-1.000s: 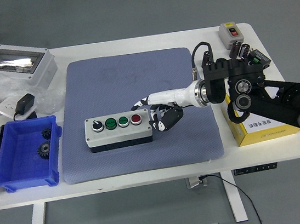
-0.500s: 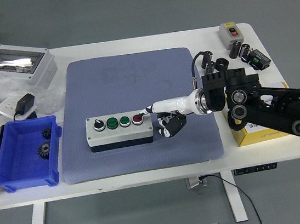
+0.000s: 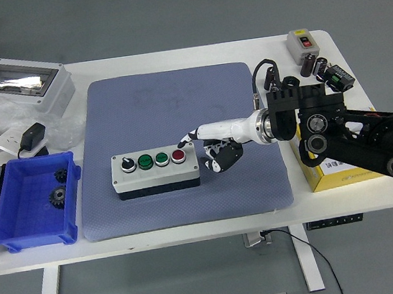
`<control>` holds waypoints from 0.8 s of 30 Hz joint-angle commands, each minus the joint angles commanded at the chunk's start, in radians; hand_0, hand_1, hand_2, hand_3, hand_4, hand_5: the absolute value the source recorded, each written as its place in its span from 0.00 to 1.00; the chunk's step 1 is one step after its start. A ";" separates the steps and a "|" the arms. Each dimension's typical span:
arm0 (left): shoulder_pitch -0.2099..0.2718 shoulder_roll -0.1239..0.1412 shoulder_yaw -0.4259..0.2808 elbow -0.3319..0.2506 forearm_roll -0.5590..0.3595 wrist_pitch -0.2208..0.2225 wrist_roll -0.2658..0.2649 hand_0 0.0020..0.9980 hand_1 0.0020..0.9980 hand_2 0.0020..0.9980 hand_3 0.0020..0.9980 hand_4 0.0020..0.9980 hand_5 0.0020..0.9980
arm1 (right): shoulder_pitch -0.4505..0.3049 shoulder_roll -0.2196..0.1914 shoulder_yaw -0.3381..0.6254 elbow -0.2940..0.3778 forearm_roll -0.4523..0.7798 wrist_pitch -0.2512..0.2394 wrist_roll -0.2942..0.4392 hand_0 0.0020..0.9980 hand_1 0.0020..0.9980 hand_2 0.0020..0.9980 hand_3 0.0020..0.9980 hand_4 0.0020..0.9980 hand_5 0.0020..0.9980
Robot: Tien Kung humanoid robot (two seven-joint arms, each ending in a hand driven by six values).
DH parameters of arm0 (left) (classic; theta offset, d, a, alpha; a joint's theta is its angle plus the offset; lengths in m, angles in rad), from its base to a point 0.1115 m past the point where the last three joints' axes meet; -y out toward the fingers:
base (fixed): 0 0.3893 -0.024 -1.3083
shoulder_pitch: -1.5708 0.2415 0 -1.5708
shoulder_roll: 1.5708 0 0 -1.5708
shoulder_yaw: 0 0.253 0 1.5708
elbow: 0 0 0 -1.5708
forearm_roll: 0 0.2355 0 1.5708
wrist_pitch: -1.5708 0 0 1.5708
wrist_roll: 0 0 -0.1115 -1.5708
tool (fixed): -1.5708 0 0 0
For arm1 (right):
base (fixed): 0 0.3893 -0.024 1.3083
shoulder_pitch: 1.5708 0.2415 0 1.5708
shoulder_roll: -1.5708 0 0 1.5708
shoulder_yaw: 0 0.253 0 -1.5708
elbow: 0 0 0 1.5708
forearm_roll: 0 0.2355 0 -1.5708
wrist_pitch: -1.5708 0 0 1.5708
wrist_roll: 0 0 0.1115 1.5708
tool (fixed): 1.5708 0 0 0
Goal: Pick up the button,place it on the desk,press the button,press the button
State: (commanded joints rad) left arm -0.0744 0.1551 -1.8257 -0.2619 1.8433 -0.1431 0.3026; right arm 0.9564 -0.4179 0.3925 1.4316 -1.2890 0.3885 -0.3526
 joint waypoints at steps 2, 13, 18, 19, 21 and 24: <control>-0.001 0.000 -0.001 0.000 0.001 0.000 0.000 0.66 0.61 0.52 0.59 0.55 0.14 | 0.000 0.002 -0.009 0.003 0.000 0.003 -0.001 0.01 0.13 0.20 0.93 0.24 0.00; -0.003 0.000 -0.002 -0.001 0.005 -0.002 0.001 0.66 0.62 0.52 0.59 0.56 0.14 | 0.002 0.021 -0.031 -0.018 0.007 -0.011 0.005 0.02 0.14 0.20 0.91 0.25 0.00; -0.003 0.000 -0.004 0.000 0.008 -0.004 -0.001 0.66 0.62 0.52 0.60 0.56 0.14 | 0.002 0.029 -0.044 -0.044 0.011 -0.016 0.003 0.02 0.14 0.20 0.91 0.24 0.00; -0.003 0.000 -0.004 0.000 0.007 -0.004 -0.001 0.66 0.62 0.52 0.60 0.56 0.14 | 0.002 0.030 -0.050 -0.046 0.012 -0.015 0.003 0.02 0.14 0.20 0.91 0.24 0.00; -0.002 0.000 -0.003 0.000 0.007 -0.005 -0.001 0.66 0.62 0.52 0.60 0.56 0.14 | 0.001 0.031 -0.055 -0.049 0.013 -0.015 0.004 0.02 0.14 0.20 0.91 0.24 0.00; -0.001 -0.001 -0.003 0.000 0.007 -0.007 -0.001 0.66 0.62 0.52 0.60 0.56 0.15 | -0.001 0.029 -0.045 -0.044 0.013 -0.013 0.006 0.02 0.14 0.20 0.90 0.25 0.00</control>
State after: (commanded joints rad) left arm -0.0757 0.1540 -1.8289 -0.2618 1.8499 -0.1499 0.3016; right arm 0.9553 -0.3890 0.3477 1.3872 -1.2757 0.3758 -0.3465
